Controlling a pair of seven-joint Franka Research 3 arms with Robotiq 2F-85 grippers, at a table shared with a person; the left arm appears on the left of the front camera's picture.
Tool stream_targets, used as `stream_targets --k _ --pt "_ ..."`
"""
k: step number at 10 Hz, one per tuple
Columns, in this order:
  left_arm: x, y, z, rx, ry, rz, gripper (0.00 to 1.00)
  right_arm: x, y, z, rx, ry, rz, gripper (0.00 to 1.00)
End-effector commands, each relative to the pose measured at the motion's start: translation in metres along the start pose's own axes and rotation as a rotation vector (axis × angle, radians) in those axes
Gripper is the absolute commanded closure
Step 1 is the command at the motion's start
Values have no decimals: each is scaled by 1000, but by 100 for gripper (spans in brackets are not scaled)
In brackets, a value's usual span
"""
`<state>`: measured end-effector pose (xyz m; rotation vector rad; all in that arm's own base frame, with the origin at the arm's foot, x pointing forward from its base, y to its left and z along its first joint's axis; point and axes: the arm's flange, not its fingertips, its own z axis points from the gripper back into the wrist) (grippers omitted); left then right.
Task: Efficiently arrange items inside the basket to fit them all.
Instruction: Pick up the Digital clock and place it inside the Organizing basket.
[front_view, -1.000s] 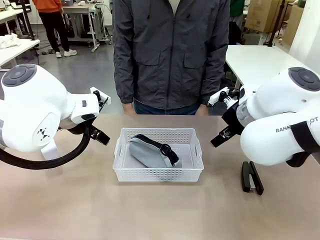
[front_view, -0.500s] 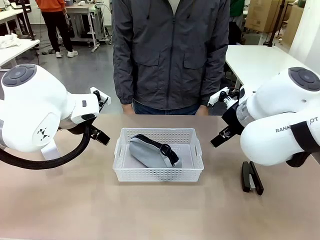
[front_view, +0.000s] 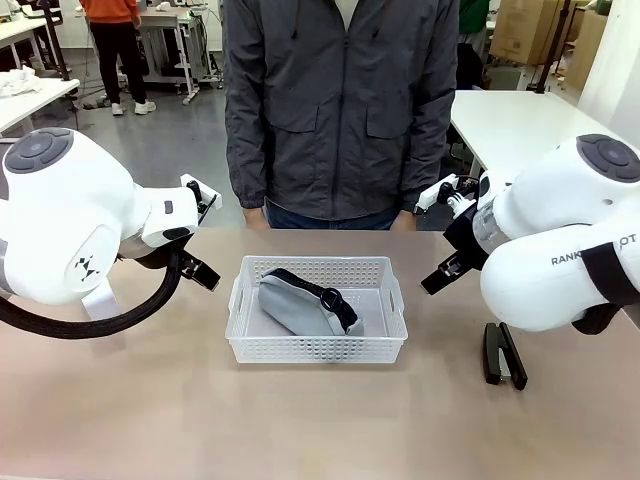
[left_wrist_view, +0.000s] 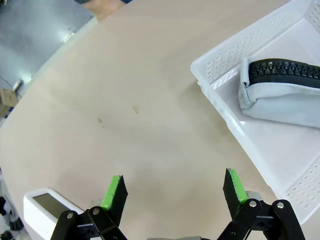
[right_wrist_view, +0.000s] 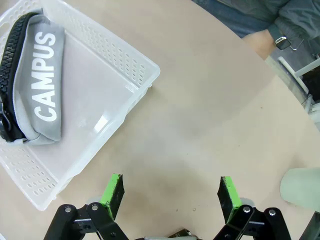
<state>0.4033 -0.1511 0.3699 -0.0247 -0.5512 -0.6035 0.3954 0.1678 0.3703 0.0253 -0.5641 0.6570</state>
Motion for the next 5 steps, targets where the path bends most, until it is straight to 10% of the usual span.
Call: stream_targets --k 1,5 --pt "0 0 0 0 0 -1 0 0 0 0 0 -1 -1 0" --pt "0 0 0 0 0 0 0 0 0 0 0 0 0 0"
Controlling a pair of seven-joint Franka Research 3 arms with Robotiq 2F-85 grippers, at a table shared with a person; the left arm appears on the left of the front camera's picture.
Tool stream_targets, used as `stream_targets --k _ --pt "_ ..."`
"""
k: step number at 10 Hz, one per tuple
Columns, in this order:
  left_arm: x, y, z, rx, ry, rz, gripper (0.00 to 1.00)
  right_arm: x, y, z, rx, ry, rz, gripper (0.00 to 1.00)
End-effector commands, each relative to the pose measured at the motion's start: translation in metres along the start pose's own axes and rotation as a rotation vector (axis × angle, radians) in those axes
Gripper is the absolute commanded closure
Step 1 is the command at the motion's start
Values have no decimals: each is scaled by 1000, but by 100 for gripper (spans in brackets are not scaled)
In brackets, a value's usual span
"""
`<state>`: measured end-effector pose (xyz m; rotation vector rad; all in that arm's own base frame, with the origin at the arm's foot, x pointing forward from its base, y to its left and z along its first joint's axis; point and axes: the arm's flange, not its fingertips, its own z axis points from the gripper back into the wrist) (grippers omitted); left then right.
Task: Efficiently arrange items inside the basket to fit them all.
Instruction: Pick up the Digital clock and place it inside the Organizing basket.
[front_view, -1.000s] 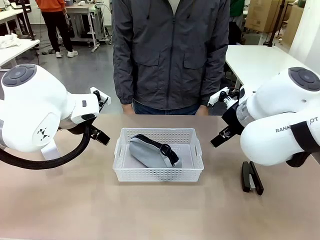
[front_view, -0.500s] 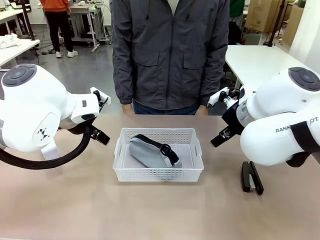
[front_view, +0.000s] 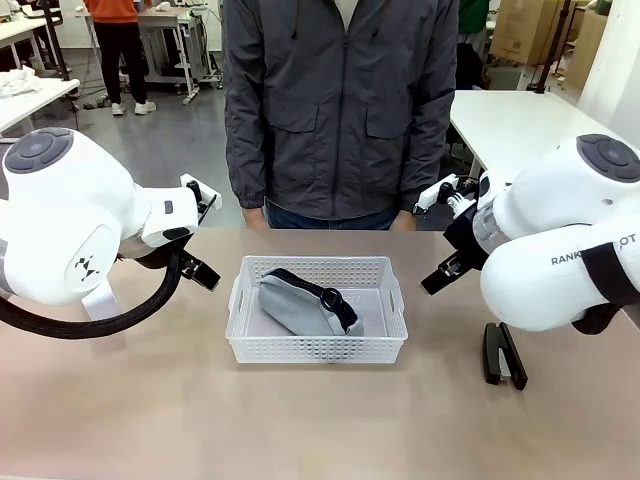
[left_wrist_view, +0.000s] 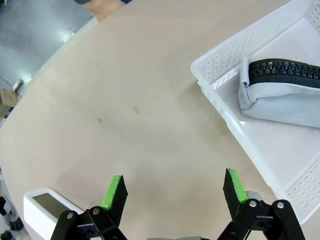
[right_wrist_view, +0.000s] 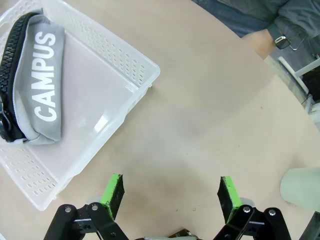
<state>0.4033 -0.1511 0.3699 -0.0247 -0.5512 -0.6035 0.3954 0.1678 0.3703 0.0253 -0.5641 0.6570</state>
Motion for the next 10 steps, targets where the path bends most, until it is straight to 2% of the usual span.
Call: stream_targets --k 1,2,3,4,6,7,8,10 --pt "-1 1 13 -112 -19 -2 0 0 -3 10 52 -9 -35 0" --pt "2 4 32 -274 45 117 0 0 -9 27 149 -6 -114 0" --pt "4 6 48 -328 86 245 0 2 -15 44 199 31 -245 0" --pt "3 7 66 -396 95 318 0 2 -21 62 301 63 -361 0" --pt "-10 26 103 -648 4 358 0 -12 -43 106 601 60 -475 0" --pt "-23 44 122 -731 -53 405 0 -26 -58 127 685 18 -542 0" --pt "-43 68 141 -750 -99 463 0 -46 -76 149 687 -37 -630 0" --pt "-99 112 173 -752 -261 581 0 -100 -113 184 658 -209 -809 0"
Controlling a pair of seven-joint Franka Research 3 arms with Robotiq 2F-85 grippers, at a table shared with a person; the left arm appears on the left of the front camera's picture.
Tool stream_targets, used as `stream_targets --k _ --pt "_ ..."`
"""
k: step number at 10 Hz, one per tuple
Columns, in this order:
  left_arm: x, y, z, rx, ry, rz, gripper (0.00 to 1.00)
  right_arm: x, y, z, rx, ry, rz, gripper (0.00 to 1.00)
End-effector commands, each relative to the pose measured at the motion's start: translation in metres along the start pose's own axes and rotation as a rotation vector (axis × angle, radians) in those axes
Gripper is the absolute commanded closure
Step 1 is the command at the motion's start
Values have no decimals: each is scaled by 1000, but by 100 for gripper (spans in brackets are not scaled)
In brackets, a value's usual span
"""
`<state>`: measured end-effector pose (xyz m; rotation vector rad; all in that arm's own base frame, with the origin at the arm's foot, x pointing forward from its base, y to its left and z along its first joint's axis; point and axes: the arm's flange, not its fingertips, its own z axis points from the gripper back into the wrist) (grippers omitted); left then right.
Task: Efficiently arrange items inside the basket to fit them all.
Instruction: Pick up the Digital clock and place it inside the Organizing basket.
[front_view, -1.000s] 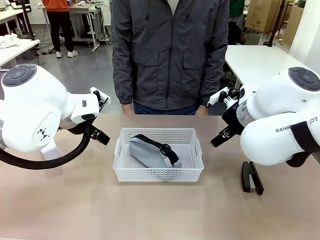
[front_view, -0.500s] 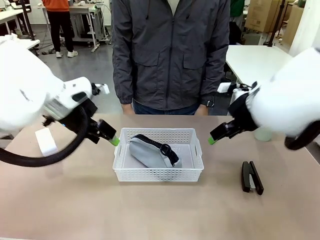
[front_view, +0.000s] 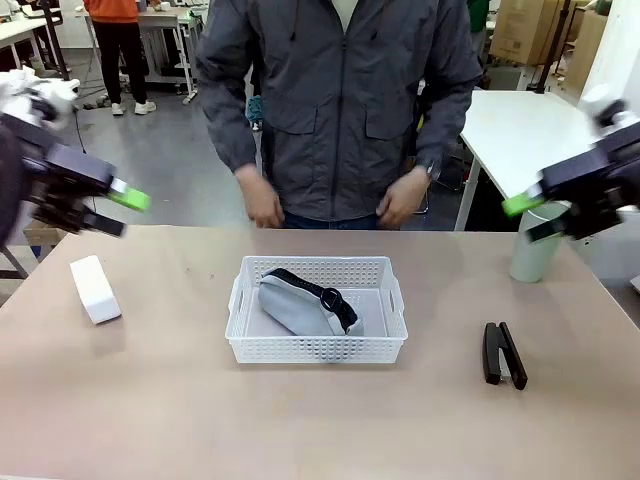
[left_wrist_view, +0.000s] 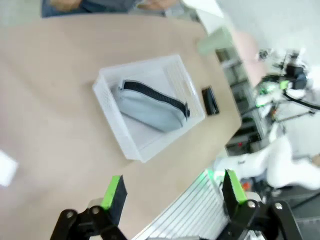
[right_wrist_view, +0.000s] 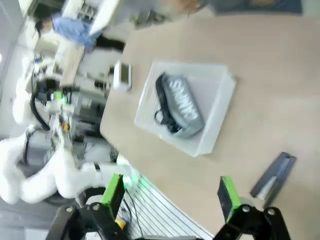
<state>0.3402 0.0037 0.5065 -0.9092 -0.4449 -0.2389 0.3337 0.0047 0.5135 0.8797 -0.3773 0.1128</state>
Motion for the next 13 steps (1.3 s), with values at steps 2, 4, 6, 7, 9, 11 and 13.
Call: stream_targets --k 2,4,6,7,9,11,13 --pt "-78 56 75 -34 -309 107 0 -61 -56 56 35 -305 -143 0" --pt "-120 99 109 -50 -470 245 0 -83 -90 80 64 -429 -266 0" --pt "-153 124 120 -74 -584 351 0 -104 -119 97 84 -529 -369 0" --pt "-159 125 117 -75 -611 379 0 -112 -129 101 82 -564 -410 0" --pt "-154 119 105 -86 -634 418 0 -118 -138 100 58 -599 -444 0" --pt "-113 166 190 -78 -616 435 0 -48 -145 169 57 -549 -456 0" --pt "-113 166 190 -78 -616 435 0 -48 -145 169 57 -549 -456 0"
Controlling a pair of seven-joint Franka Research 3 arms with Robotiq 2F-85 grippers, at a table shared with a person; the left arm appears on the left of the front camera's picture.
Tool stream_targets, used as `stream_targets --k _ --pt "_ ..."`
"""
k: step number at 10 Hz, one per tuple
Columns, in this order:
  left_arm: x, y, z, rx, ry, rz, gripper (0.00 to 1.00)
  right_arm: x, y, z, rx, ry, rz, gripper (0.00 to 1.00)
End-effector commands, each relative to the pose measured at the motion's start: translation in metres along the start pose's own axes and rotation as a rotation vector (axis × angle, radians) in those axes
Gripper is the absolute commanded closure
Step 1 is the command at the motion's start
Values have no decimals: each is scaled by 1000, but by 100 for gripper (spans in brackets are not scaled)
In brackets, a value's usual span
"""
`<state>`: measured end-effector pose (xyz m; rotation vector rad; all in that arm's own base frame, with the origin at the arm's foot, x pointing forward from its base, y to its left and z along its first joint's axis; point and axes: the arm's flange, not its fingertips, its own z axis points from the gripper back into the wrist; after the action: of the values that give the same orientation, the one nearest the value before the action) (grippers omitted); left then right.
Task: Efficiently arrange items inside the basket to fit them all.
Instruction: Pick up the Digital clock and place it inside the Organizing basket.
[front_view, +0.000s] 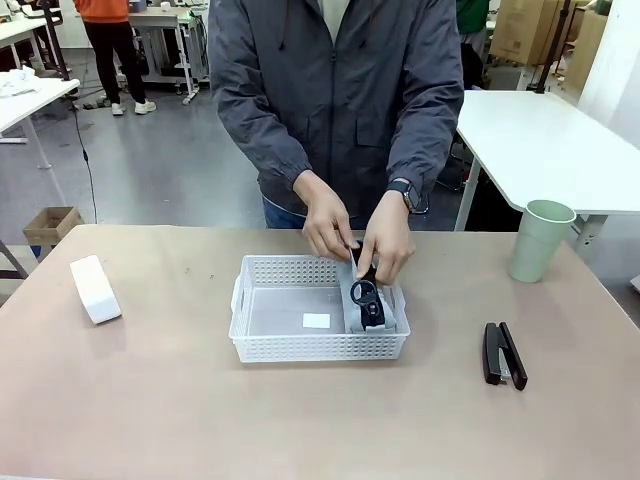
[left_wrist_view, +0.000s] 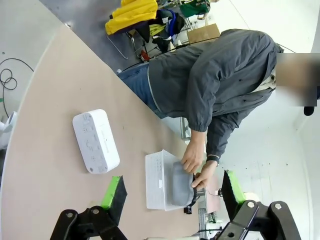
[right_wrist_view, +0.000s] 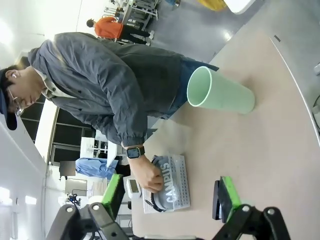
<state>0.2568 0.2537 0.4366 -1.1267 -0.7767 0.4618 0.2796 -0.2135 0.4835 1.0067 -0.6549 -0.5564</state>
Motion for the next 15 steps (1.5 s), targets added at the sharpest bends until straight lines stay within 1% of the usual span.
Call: stream_targets --k 1,10,11,12,13,14,15 --pt "-1 0 5 -12 1 -22 0 2 3 3 27 -10 3 0" --pt "-1 0 5 -12 1 -22 0 2 3 3 27 -10 3 0" --pt "-1 0 4 2 1 0 0 2 3 3 27 -10 3 0" --pt "3 -9 1 70 95 9 0 2 3 3 27 -10 3 0" --pt "6 -16 -4 171 129 0 0 2 3 3 27 -10 3 0" --pt "8 -27 -13 255 192 -1 0 2 3 3 27 -10 3 0" --pt "9 -41 -30 391 249 -33 0 2 3 3 27 -10 3 0"
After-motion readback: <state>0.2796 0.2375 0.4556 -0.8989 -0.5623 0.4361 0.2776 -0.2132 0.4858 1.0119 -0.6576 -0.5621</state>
